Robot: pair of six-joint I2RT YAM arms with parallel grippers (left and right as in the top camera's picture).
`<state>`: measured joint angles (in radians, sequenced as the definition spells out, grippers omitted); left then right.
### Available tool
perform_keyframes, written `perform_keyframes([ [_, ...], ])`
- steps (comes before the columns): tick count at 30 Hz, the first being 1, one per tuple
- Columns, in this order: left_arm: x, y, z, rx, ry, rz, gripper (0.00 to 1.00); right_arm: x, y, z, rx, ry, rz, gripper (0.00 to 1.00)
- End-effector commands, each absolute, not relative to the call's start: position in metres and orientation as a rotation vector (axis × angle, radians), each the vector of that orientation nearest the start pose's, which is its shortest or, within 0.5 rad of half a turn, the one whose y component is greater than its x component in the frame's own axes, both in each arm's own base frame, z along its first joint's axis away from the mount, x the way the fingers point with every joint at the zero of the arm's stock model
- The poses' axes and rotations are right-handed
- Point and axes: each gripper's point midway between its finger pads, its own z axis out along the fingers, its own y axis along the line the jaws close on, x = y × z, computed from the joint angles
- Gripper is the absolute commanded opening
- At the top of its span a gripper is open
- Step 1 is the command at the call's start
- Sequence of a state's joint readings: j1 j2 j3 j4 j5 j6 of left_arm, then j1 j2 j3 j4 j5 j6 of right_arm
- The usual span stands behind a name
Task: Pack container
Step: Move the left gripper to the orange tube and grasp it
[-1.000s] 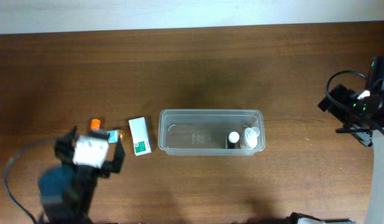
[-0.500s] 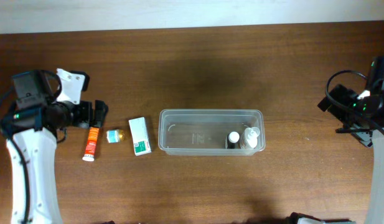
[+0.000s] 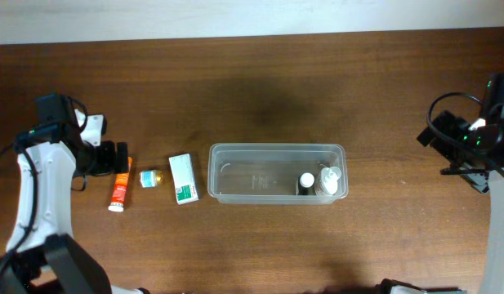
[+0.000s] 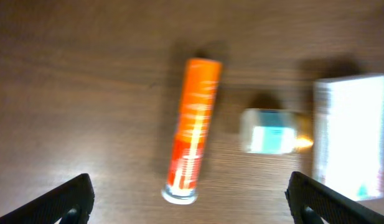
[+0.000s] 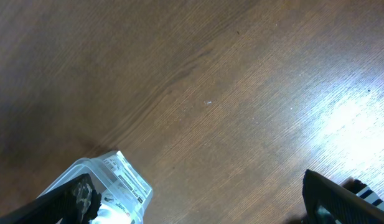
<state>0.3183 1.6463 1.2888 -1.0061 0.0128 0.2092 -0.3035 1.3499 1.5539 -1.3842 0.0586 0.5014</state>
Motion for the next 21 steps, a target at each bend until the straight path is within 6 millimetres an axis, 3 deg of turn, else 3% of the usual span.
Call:
perform_keyframes([
  [1, 0.321, 0.13, 0.094, -0.266, 2.98, 0.166, 0.99, 0.267, -0.096, 0.255, 1.095, 2.509, -0.028, 0.98],
  [6, 0.318, 0.133, 0.07, -0.154, 3.063, 0.146, 0.84, 0.267, -0.096, 0.255, 1.095, 2.509, -0.028, 0.98],
  [12, 0.321, 0.13, 0.052, -0.035, 3.107, 0.13, 0.84, 0.267, -0.096, 0.255, 1.095, 2.509, -0.028, 0.98],
  [21, 0.327, 0.121, 0.05, 0.064, 3.094, 0.1, 0.92, 0.267, -0.096, 0.255, 1.095, 2.509, -0.028, 0.98],
])
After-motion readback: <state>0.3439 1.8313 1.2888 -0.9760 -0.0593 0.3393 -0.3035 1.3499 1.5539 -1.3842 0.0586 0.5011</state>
